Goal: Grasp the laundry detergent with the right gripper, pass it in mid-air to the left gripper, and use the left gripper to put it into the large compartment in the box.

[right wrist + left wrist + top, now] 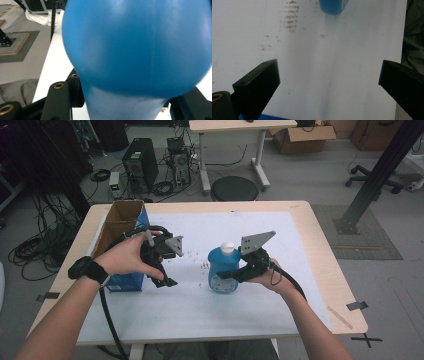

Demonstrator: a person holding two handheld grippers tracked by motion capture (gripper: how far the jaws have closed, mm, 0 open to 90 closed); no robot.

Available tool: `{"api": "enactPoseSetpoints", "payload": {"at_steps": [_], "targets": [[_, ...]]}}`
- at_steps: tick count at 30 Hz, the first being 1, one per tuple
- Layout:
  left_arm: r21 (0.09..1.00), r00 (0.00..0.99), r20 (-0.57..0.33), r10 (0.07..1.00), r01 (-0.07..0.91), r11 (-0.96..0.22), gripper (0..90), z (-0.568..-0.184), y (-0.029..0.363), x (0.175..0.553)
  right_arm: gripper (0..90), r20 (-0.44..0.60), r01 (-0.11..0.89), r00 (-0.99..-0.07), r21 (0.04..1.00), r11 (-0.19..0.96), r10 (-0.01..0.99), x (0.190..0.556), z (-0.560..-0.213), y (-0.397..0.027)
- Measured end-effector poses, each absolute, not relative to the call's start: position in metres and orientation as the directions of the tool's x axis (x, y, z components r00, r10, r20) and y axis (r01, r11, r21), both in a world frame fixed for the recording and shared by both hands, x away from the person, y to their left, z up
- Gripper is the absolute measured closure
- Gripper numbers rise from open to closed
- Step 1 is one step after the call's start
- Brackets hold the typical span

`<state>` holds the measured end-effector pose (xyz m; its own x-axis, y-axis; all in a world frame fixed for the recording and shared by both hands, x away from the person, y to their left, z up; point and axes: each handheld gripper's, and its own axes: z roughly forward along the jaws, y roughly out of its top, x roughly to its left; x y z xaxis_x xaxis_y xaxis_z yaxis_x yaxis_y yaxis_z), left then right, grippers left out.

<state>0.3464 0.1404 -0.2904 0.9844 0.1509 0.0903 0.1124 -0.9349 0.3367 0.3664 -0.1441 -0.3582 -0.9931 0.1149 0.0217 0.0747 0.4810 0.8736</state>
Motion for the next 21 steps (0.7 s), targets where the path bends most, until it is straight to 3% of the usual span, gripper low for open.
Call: {"api": "enactPoseSetpoints", "payload": {"at_steps": [11,21], "targets": [[0.464,0.977,0.097,0.188,0.123,-0.878,3.8,-0.241,0.139,0.342,42.6,0.023,0.047,-0.998,0.854,0.517,0.054,0.375,-0.311,-0.133],[0.559,0.976,0.114,0.188,0.094,-0.824,3.3,-0.204,0.129,0.337,42.7,0.008,0.006,-1.000,0.845,0.534,-0.001,0.374,-0.291,-0.113]]}}
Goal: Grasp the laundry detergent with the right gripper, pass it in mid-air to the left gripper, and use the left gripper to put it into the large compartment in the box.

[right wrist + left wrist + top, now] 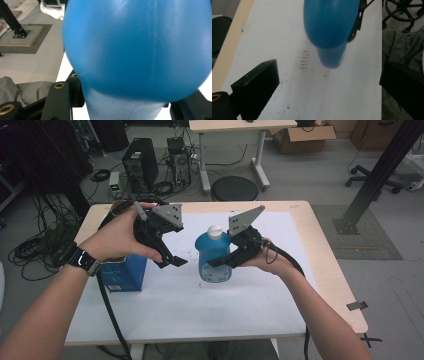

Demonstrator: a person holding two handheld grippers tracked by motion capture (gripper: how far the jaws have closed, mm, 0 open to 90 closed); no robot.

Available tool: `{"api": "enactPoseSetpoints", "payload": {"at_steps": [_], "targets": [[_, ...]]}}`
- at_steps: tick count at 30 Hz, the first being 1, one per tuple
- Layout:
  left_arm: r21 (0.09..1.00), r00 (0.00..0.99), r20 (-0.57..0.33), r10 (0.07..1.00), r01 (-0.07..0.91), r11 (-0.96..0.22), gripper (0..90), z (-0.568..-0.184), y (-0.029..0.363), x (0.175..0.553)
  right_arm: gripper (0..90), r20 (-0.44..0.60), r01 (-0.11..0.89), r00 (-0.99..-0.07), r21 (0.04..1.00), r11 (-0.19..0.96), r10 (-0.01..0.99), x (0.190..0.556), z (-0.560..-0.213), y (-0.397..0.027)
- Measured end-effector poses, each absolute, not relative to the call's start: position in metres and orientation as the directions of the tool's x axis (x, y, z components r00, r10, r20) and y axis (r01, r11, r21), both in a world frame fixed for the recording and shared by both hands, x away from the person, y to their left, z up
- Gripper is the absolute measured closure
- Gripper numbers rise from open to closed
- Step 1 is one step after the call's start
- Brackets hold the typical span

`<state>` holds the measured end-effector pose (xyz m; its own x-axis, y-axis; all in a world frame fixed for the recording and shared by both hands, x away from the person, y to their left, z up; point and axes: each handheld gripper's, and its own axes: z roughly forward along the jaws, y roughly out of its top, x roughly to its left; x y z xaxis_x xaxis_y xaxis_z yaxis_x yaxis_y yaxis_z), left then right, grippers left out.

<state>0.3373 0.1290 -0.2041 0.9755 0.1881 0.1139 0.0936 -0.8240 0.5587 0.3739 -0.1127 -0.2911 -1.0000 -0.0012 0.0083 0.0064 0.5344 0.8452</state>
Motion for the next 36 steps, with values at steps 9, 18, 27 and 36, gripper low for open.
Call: {"api": "enactPoseSetpoints", "payload": {"at_steps": [9,18,27,36], "targets": [[0.584,0.976,0.105,0.190,0.094,-0.806,3.1,-0.193,0.117,0.335,42.7,-0.007,-0.027,-0.999,0.829,0.559,-0.037,0.370,-0.286,-0.099],[0.549,0.980,0.103,0.169,0.085,-0.832,3.1,-0.196,0.103,0.336,42.7,-0.015,-0.048,-0.998,0.823,0.566,-0.061,0.365,-0.285,-0.089],[0.514,0.985,0.092,0.148,0.080,-0.854,3.1,-0.200,0.090,0.337,42.8,-0.019,-0.059,-0.997,0.804,0.592,-0.073,0.362,-0.290,-0.085],[0.460,0.987,0.082,0.135,0.083,-0.884,3.9,-0.207,0.080,0.339,42.8,-0.028,-0.072,-0.996,0.795,0.602,-0.083,0.361,-0.291,-0.082]]}}
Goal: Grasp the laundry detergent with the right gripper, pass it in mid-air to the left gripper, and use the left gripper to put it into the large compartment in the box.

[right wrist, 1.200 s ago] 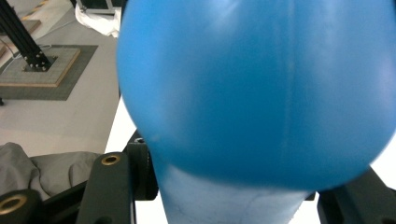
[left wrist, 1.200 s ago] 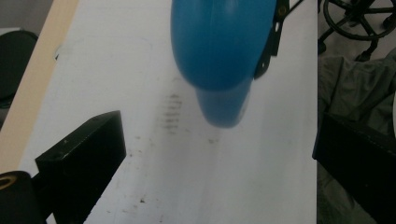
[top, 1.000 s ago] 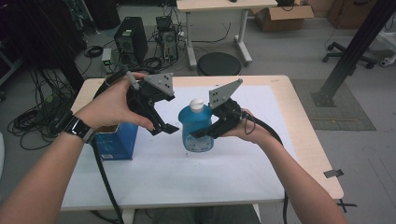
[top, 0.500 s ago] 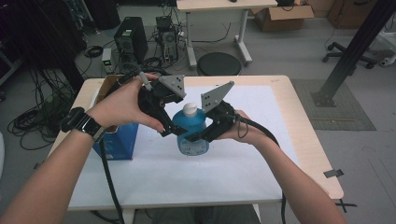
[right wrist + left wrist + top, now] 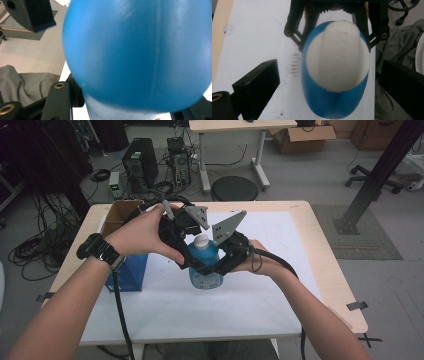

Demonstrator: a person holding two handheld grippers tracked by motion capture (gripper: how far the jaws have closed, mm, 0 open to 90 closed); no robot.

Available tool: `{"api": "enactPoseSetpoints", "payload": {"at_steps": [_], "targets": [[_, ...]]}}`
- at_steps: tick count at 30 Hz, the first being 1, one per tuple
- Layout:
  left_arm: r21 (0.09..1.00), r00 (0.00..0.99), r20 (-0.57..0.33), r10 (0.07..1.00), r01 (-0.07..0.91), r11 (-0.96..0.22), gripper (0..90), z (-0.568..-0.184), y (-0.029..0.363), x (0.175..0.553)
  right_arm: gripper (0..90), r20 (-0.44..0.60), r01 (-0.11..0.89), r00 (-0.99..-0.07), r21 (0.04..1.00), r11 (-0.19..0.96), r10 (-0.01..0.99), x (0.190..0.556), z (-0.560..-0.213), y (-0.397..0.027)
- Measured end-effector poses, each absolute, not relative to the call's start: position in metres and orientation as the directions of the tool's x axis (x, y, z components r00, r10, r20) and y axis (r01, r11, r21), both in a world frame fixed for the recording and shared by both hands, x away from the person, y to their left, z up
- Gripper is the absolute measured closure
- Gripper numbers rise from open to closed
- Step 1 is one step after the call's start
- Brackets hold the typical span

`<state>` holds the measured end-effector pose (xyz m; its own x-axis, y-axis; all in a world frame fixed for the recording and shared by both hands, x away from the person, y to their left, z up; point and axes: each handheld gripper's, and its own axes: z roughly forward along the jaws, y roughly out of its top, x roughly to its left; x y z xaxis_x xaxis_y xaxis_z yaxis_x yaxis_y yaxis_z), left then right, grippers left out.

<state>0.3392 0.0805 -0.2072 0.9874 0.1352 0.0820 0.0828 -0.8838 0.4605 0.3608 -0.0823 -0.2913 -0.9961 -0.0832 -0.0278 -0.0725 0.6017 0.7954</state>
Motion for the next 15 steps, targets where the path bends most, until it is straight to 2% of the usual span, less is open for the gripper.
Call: {"api": "enactPoseSetpoints", "payload": {"at_steps": [10,15], "targets": [[0.425,0.989,0.067,0.135,0.094,-0.900,5.1,-0.214,0.071,0.341,42.8,-0.029,-0.080,-0.995,0.787,0.612,-0.092,0.359,-0.295,-0.081],[0.414,0.990,0.066,0.124,0.086,-0.906,8.4,-0.215,0.068,0.341,42.8,-0.038,-0.082,-0.996,0.780,0.620,-0.084,0.359,-0.297,-0.082]]}}
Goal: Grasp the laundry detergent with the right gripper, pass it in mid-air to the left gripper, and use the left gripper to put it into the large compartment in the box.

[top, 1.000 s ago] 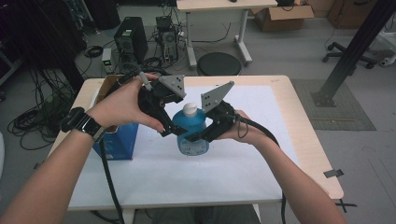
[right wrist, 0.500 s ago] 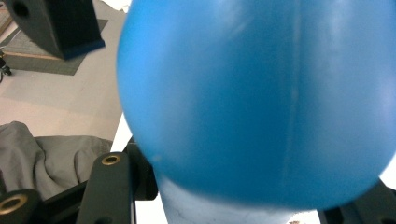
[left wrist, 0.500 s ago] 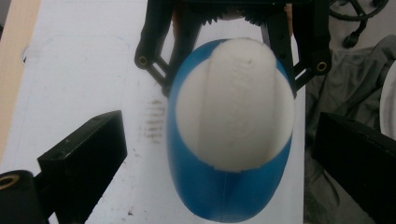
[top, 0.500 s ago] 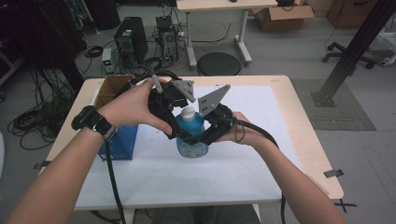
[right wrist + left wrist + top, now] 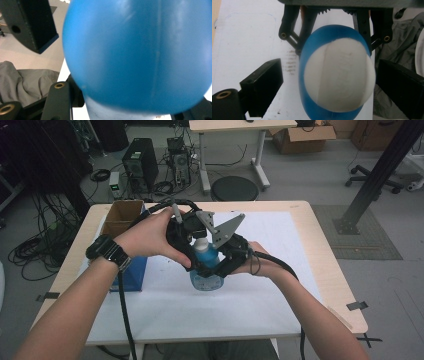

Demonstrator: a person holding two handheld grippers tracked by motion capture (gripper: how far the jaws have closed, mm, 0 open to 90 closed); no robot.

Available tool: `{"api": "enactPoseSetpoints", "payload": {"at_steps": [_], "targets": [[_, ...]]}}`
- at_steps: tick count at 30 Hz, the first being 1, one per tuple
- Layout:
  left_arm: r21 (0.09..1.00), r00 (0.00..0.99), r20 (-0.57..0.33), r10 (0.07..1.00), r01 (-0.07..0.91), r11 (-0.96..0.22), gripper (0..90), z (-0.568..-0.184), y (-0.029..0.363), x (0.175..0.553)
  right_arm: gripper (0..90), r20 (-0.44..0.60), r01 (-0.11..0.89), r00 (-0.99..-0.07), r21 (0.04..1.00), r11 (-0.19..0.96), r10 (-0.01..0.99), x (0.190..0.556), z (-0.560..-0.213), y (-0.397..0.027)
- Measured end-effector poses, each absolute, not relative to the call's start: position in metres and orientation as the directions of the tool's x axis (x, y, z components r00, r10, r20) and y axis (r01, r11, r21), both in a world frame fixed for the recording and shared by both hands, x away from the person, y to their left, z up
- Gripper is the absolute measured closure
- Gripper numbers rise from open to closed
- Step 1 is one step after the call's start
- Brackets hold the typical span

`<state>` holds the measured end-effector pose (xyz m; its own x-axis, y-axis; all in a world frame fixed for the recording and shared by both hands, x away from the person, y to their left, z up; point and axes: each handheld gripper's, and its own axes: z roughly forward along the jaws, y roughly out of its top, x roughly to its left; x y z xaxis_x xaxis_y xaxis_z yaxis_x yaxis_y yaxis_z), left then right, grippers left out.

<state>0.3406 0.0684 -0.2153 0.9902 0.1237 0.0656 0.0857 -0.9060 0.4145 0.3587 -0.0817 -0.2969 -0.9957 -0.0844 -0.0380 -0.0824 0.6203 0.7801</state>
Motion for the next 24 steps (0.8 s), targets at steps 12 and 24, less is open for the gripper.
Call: {"api": "enactPoseSetpoints", "payload": {"at_steps": [12,24], "targets": [[0.398,0.992,0.062,0.113,0.079,-0.914,15.9,-0.2161,0.0648,0.3400,42.8,-0.039,-0.082,-0.996,0.783,0.617,-0.084,0.3574,-0.2972,-0.0821],[0.389,0.992,0.062,0.107,0.075,-0.918,23.1,-0.2163,0.0651,0.3400,42.8,-0.042,-0.083,-0.996,0.783,0.617,-0.081,0.3581,-0.2986,-0.0820]]}}
